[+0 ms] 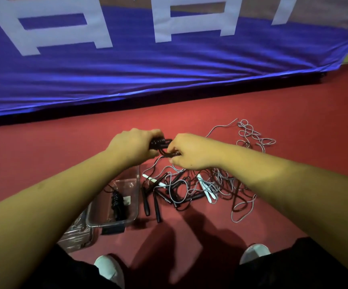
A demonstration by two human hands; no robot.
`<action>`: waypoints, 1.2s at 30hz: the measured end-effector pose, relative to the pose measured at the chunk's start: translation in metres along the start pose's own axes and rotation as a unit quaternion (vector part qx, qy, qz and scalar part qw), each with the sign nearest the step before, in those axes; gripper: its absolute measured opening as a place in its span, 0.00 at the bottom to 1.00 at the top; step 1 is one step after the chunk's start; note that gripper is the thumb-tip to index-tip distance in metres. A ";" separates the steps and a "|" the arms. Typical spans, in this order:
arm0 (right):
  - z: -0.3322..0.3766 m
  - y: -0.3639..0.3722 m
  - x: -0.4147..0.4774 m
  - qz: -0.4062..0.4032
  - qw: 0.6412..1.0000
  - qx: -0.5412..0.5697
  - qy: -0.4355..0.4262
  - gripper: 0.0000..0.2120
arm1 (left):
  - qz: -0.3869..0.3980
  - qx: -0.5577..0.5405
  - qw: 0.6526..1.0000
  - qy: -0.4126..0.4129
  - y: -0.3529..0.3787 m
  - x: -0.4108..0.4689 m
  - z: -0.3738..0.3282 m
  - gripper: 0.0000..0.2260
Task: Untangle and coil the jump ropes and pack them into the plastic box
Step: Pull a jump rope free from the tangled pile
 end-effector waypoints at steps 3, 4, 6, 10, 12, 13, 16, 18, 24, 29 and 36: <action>-0.001 -0.018 0.001 -0.034 0.998 -0.054 0.002 0.05 | 0.012 0.036 0.999 0.038 0.005 -0.005 -0.016 0.21; -0.003 -0.025 0.000 -0.056 0.997 -0.050 0.001 0.05 | 0.024 0.027 0.998 0.049 0.004 -0.006 -0.020 0.21; -0.009 -0.041 -0.003 -0.103 0.994 -0.037 0.002 0.05 | 0.054 -0.011 0.996 0.074 0.002 -0.009 -0.025 0.20; -0.021 -0.061 -0.014 -0.173 0.981 0.086 0.002 0.08 | 0.050 -0.164 0.979 0.112 -0.014 -0.016 -0.033 0.18; -0.027 -0.063 -0.017 -0.169 0.973 0.154 0.006 0.08 | 0.039 -0.189 0.972 0.132 -0.020 -0.019 -0.035 0.17; -0.028 -0.062 -0.017 -0.162 0.970 0.179 0.008 0.07 | 0.042 -0.195 0.970 0.142 -0.021 -0.021 -0.036 0.17; -0.030 -0.058 -0.015 -0.167 0.955 0.246 0.012 0.04 | 0.054 -0.256 0.953 0.154 -0.025 -0.028 -0.037 0.17; -0.034 -0.055 -0.013 -0.197 0.933 0.301 0.024 0.03 | 0.040 -0.316 0.938 0.138 -0.031 -0.028 -0.034 0.16; -0.049 -0.032 -0.007 -0.202 0.879 0.425 0.072 0.15 | 0.052 -0.485 0.868 0.094 -0.035 -0.024 -0.030 0.21; -0.049 -0.016 -0.006 -0.151 0.877 0.444 0.105 0.10 | 0.017 -0.503 0.861 0.070 -0.041 -0.013 -0.022 0.15; -0.040 -0.013 -0.013 -0.097 0.946 0.287 0.116 0.14 | -0.058 -0.349 0.935 -0.037 -0.043 0.012 0.030 0.15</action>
Point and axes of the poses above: each hand's wrist, its own x-axis towards the middle knuckle, its own y-axis out of the palm, z = x × y, the point moved 8 cm from there along x, towards the middle knuckle, and after that the axes turned 10 degrees about -y, right-handed, at the moved point
